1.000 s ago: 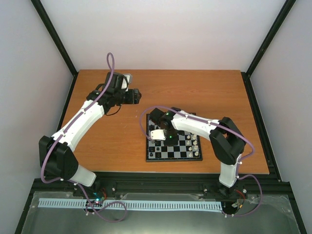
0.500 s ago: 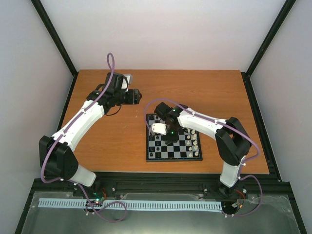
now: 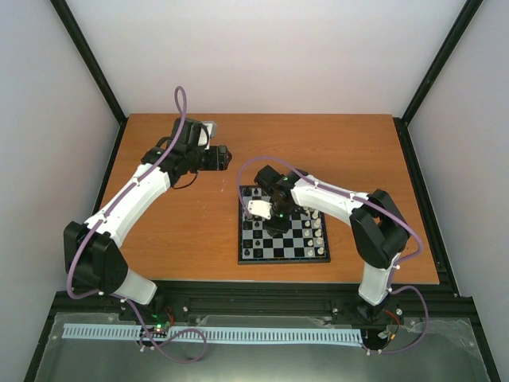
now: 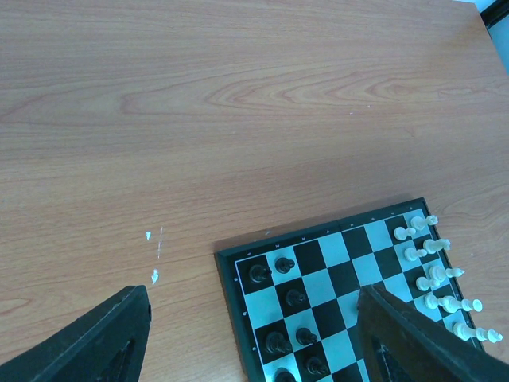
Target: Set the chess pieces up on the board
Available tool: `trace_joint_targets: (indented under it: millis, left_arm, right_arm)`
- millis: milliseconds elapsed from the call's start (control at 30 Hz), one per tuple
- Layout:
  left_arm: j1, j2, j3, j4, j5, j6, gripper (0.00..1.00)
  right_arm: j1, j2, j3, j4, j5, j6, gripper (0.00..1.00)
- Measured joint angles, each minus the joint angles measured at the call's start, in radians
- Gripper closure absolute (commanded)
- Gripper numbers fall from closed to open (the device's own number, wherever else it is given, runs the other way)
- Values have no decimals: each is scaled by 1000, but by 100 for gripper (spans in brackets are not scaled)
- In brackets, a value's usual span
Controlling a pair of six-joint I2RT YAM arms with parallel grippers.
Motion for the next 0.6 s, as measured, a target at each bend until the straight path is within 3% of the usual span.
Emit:
trace_joint_targets:
  millis: [600]
  left_arm:
    - [0,0,-3,1,13,0,27]
  right_arm:
    - [0,32,-19,8,0,24,80]
